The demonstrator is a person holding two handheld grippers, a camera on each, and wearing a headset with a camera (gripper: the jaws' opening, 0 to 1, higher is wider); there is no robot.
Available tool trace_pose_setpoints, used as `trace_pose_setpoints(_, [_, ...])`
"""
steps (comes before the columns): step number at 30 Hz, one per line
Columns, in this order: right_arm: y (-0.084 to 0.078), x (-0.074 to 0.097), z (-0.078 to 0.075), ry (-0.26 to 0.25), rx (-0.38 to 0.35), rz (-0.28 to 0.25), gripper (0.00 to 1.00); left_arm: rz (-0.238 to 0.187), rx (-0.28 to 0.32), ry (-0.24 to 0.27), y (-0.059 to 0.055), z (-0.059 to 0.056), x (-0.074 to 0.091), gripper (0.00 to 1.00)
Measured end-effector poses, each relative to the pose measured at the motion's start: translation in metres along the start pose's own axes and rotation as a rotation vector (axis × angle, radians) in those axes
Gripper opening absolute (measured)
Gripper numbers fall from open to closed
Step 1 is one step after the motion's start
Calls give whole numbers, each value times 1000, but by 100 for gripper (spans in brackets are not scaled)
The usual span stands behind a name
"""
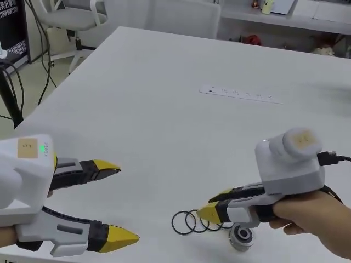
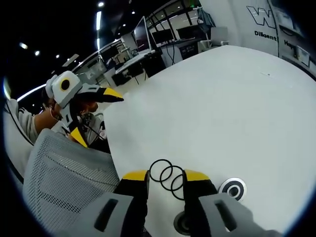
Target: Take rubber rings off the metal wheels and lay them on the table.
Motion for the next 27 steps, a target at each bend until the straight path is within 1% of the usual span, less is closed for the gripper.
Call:
trace_pose_setpoints(7, [-1, 13, -1, -24, 40, -21, 40, 4, 13, 0, 1, -2, -1, 75])
trace_pose_setpoints(12, [0, 27, -3, -32, 67, -49, 45, 5, 12, -1, 2, -5, -2, 77])
trace_pose_setpoints(16, [-2, 36, -8, -47, 90, -57, 56, 6, 22, -1, 3, -6, -3, 81])
trace_pose_setpoints(19, [-3, 46, -9, -45, 110, -74, 60, 2, 42, 2, 4, -6, -3, 86])
trace_pose_setpoints(22, [-6, 53, -12, -55, 124, -83, 66, -4, 56, 1, 5, -7, -3, 92])
trace_pose_setpoints(27, [-8, 68, -16, -54, 124, -122, 72, -2, 65, 7, 6, -9, -3, 96])
Point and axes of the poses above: the centre of the closed fingertips' face, and the gripper's own axes: x roughly backward along the fingers, z roughly to its left, y roughly out of its top, the point moved 4 cm from there along x, roughly backward along the fingers, and after that the axes turned 1 degree about -y, right-handed, at the moved point
